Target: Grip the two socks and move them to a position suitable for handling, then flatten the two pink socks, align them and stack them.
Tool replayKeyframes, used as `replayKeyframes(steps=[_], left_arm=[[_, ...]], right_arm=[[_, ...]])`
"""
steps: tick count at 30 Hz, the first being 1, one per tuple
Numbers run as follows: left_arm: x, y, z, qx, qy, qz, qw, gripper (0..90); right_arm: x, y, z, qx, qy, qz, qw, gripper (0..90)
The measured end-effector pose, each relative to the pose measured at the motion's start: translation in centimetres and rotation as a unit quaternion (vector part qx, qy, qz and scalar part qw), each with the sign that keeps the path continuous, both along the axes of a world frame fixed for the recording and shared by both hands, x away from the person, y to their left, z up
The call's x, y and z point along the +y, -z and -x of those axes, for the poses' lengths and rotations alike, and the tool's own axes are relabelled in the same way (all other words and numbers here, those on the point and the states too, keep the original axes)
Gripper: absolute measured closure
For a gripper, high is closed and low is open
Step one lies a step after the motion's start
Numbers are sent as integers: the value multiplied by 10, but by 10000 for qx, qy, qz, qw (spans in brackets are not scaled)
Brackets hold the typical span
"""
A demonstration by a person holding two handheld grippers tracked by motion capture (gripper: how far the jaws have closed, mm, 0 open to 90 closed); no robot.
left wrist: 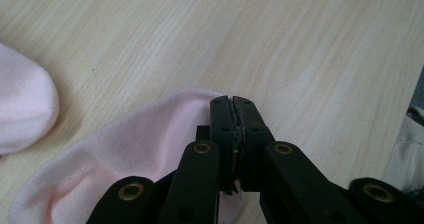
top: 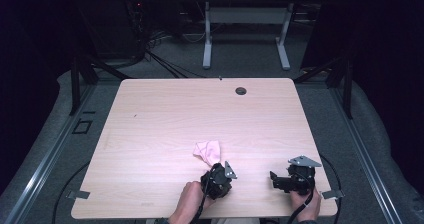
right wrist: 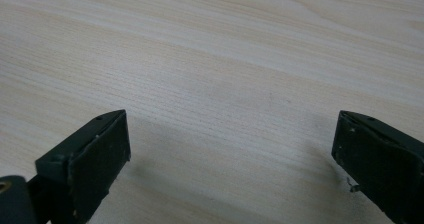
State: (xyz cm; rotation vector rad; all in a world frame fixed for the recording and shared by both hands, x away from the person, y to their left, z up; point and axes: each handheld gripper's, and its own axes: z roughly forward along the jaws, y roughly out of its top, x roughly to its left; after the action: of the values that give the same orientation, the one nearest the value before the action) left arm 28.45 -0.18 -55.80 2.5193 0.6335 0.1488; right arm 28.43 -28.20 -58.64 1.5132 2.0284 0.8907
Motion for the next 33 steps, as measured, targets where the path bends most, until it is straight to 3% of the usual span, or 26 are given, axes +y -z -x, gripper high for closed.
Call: replayKeyframes(steps=[4, 10, 14, 16, 17, 19, 25, 28, 29, 30, 33], left_arm=[[4, -3, 0, -65, -55, 124, 9999, 893], [17, -26, -2, -58, -219, 826, 9963, 894], [26, -41, -6, -32, -307, 1140, 9930, 893], [29, -44, -7, -31, -315, 1234, 9918, 894], [33, -51, -10, -38, -390, 1377, 9897, 894], [37, -56, -14, -11, -422, 1498, 9878, 894], [45, -66, -22, 67, -486, 1786, 9827, 893], [47, -72, -22, 70, -498, 1934, 9798, 893], [47, -72, -22, 70, -498, 1934, 9798, 893], [47, -75, -22, 53, -488, 1953, 9795, 893], [48, -81, -22, 5, -447, 2008, 9786, 893]], right_arm=[[0, 0, 0, -2, 2, -1, 10000, 21], [1, 0, 0, 20, -6, 12, 10000, 21], [3, 0, 1, 40, -99, 78, 9999, 18], [7, -2, 4, 106, -186, -132, 9997, 20], [10, -3, 7, 119, -256, -233, 9993, 28], [19, -7, 13, 182, -395, -434, 9981, 45], [57, -24, 25, 205, -1148, -778, 9901, 166], [75, -27, 22, 302, -1461, -1118, 9825, 219], [75, -27, 22, 302, -1461, -1118, 9825, 219], [88, -28, 17, 501, -1727, -1114, 9774, 285], [103, -27, 10, 671, -1866, -1074, 9742, 358]])
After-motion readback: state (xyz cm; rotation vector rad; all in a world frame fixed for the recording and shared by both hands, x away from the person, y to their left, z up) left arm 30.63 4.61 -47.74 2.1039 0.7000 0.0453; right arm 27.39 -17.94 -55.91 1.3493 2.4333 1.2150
